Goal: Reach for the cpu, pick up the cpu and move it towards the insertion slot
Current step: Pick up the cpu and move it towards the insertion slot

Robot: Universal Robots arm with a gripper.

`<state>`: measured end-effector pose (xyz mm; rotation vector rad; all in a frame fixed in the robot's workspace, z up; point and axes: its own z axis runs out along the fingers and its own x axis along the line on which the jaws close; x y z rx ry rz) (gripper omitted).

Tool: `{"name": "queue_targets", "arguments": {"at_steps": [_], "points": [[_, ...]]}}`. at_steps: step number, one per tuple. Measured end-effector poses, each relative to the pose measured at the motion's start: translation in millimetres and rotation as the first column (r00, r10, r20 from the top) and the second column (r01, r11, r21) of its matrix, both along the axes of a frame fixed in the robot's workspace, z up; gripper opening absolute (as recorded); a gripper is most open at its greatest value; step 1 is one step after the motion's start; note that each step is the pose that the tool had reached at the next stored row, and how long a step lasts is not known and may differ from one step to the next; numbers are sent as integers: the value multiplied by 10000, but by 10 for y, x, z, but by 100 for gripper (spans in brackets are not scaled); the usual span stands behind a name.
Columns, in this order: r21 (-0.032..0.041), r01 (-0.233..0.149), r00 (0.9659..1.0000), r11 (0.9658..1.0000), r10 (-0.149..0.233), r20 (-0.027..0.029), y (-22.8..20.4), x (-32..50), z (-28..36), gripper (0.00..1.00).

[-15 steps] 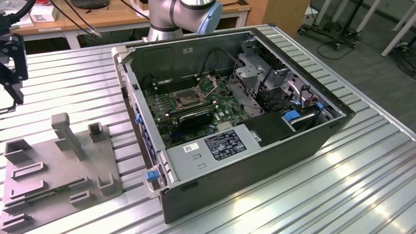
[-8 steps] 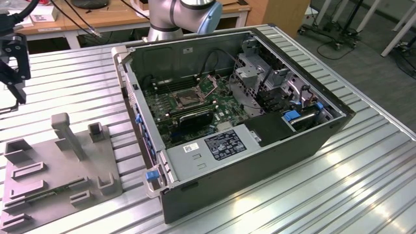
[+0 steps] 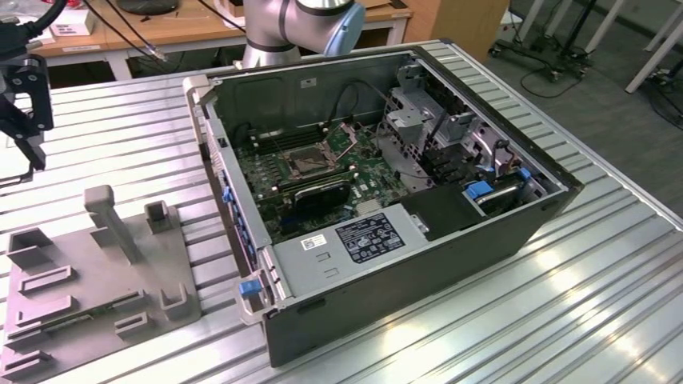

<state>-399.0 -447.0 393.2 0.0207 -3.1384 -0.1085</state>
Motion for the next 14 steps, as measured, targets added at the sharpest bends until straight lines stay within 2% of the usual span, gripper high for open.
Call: {"name": "queue_targets", "arguments": {"at_steps": [7,14], "points": [[0,0,10000,10000,0,0,0,1,8,55],[0,0,10000,10000,0,1,0,0,71,55]]}}
